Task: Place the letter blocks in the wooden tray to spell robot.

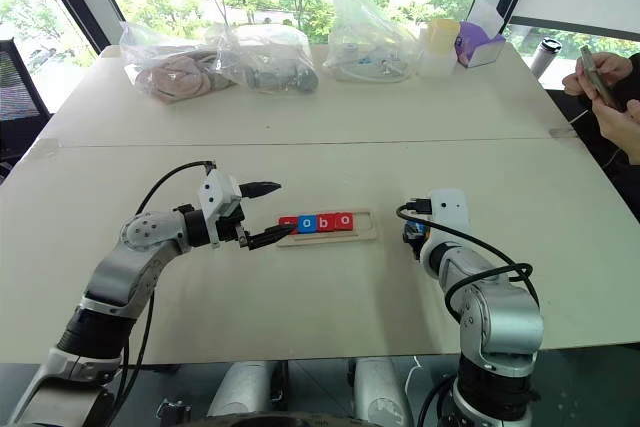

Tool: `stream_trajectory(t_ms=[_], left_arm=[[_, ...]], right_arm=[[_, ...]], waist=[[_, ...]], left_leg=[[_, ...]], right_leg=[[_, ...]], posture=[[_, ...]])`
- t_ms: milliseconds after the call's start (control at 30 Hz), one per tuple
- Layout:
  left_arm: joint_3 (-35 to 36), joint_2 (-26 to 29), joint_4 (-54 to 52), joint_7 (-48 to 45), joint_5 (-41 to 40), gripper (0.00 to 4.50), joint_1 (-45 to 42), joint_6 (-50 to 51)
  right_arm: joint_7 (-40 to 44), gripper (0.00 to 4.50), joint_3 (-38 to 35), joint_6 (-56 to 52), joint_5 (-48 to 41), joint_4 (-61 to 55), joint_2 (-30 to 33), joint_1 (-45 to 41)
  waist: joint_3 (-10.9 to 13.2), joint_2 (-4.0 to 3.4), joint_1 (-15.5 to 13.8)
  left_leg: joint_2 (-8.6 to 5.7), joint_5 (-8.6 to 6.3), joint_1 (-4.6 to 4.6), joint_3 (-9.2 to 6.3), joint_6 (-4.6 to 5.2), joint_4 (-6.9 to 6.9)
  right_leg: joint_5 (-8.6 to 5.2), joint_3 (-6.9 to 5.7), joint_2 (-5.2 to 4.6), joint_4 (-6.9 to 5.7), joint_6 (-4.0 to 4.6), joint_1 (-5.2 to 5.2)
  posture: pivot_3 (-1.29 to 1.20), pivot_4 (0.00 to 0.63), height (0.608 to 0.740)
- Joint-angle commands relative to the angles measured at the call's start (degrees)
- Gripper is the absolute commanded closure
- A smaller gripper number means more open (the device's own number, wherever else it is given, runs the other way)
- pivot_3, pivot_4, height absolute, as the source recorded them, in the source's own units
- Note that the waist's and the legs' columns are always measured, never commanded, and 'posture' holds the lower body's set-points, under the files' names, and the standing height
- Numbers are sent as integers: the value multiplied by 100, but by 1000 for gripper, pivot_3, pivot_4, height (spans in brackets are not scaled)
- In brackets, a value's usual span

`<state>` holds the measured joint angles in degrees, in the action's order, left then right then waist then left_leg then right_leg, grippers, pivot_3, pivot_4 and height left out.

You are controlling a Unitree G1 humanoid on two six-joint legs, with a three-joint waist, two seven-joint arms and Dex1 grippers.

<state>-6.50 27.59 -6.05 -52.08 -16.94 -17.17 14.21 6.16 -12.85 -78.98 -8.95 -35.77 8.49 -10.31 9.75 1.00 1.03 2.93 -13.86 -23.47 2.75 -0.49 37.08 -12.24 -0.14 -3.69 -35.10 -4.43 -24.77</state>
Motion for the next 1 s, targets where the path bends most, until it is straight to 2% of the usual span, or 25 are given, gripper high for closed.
stream_trajectory(t_ms=[33, 67, 100, 167, 267, 367, 433, 567, 700, 867, 1000], left_arm=[[26, 0, -92, -5, -14, 0, -65, -104], [33, 0, -99, -3, -10, 0, -61, -100], [36, -1, -99, -1, -4, 0, -60, -105], [45, -10, -88, 16, 7, 0, -68, -111], [44, -39, -57, 45, 24, 0, -91, -129], [30, -84, -20, 75, 46, 0, -125, -153], [26, -117, 6, 89, 58, 0, -149, -170], [27, -149, 49, 108, 83, 0, -177, -225], [57, -136, 24, 113, 80, 0, -165, -239], [101, -106, -46, 138, 88, 0, -135, -217], [139, -79, -67, 157, 82, 0, -123, -198]], right_arm=[[158, 854, 32, 74, -83, 247, 232, -45], [347, 309, 188, 100, -170, 228, 463, -52], [630, 42, 481, 268, -228, 187, 886, -22], [1349, 42, 988, 758, -338, 143, 1838, 10], [2440, 42, 1215, 1715, -516, 373, 2982, -22], [3638, 42, 1231, 3357, -468, 1050, 3905, -63], [4442, 42, 1172, 4405, -528, 1693, 4275, -110], [5729, 42, 1293, 5836, -573, 3242, 4612, -516], [6558, 42, 1709, 6643, -293, 4574, 4632, -1159], [7133, 42, 2108, 7352, 21, 5678, 4389, -1749], [7223, 42, 2237, 7856, 260, 6221, 4252, -1938]], waist=[[0, 0, 0], [0, 0, -5], [0, 0, -14], [7, -10, -19], [10, -6, -19], [11, -4, -27], [12, -2, -35], [15, 2, -31], [16, 3, -28], [16, 2, -35], [16, 2, -39]], left_leg=[[0, 0, 0, 0, 0, 0], [0, 0, -1, 0, 0, 0], [-1, 0, -2, 0, 0, 0], [-6, 0, -8, 2, 0, 0], [-16, 0, -19, 8, 1, -3], [-13, -1, -40, 3, 2, -2], [-12, 0, -52, -2, 3, -1], [-10, 0, -52, -5, 4, 2], [-10, 1, -52, -3, 4, 8], [-10, 1, -52, -3, 4, 7], [-10, 1, -52, -3, 4, 8]], right_leg=[[0, 0, 0, 0, 0, 0], [0, 0, -1, 1, 0, 0], [0, 0, -3, 2, 0, 0], [-1, 0, -12, 6, 0, -3], [-4, 1, -19, 12, -6, -12], [-7, 0, -4, 13, -11, -26], [-7, 1, 4, 12, -12, -37], [-7, 1, 12, 9, -12, -36], [-6, 2, 11, 6, -11, -36], [-6, 2, 13, 0, -11, -37], [-6, 2, 12, -2, -12, -37]], posture=[[0, 150, 740], [0, 150, 740], [0, 150, 740], [0, 150, 740], [0, 150, 740], [0, 150, 740], [0, 150, 740], [0, 150, 740], [0, 150, 740], [0, 150, 740], [0, 150, 740]])
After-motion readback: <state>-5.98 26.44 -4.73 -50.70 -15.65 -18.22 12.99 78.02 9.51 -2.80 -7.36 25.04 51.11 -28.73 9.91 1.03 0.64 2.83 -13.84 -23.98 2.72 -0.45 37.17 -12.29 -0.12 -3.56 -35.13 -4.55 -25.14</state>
